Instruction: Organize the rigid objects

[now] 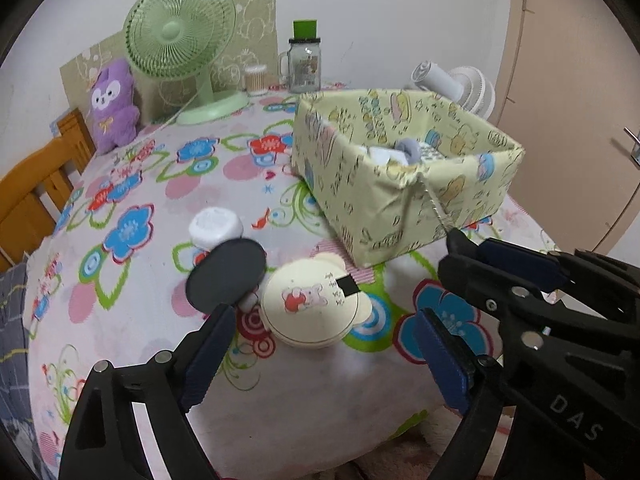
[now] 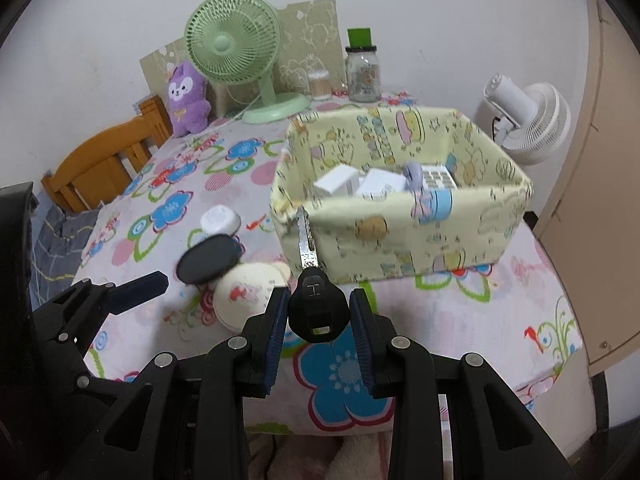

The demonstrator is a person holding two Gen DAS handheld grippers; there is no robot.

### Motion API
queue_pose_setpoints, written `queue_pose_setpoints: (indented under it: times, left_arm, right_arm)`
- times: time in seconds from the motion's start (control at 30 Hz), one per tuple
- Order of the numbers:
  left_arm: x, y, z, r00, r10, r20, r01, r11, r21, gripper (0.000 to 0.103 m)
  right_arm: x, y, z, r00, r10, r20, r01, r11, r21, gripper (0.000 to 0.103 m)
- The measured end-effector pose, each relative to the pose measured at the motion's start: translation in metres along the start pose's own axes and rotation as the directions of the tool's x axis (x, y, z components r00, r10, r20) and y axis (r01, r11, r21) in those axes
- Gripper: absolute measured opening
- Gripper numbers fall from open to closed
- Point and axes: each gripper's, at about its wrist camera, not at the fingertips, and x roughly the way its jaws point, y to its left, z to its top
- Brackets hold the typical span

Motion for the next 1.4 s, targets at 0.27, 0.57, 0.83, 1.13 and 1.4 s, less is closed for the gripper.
queue_pose_setpoints:
  times: [0.27, 0.57, 0.83, 1.13, 1.4]
  left_arm:
    - [0.027, -0.005, -0.008, 0.999, 0.017, -0.039, -0.016, 1.000, 0.006, 0.092]
    - [0.057, 0.002, -0.008, 0.996, 0.044, -0.072, -0.045, 0.999, -0.009, 0.095]
    - [0.063, 0.002, -0.002, 0.998, 0.007, -0.063, -0.007, 1.000, 0.014, 0.086]
    - [0.053, 0.000, -0.004, 0.999, 0.024, -0.043, -0.023, 1.000, 0.020, 0.085]
    - [0.019, 0.005, -0.010, 0.999, 0.042, 0.008, -0.042, 0.999, 0.012, 0.085]
  right_arm:
    - [0.025, -0.012, -0.015, 0.999, -0.007, -0.051, 0.008, 0.999, 0.031, 0.034]
    - [0.053, -0.019, -0.016, 0.995, 0.002, -0.102, 0.003, 0.998, 0.056, 0.034]
    - [0.063, -0.024, -0.010, 0.994, 0.014, -0.107, -0.003, 0.995, 0.096, 0.034]
    - [0.062, -0.020, -0.010, 0.993, 0.006, -0.114, 0.006, 0.995, 0.101, 0.034]
    - [0.037, -0.008, -0.013, 0.998, 0.005, -0.069, 0.002, 0.996, 0.089, 0.034]
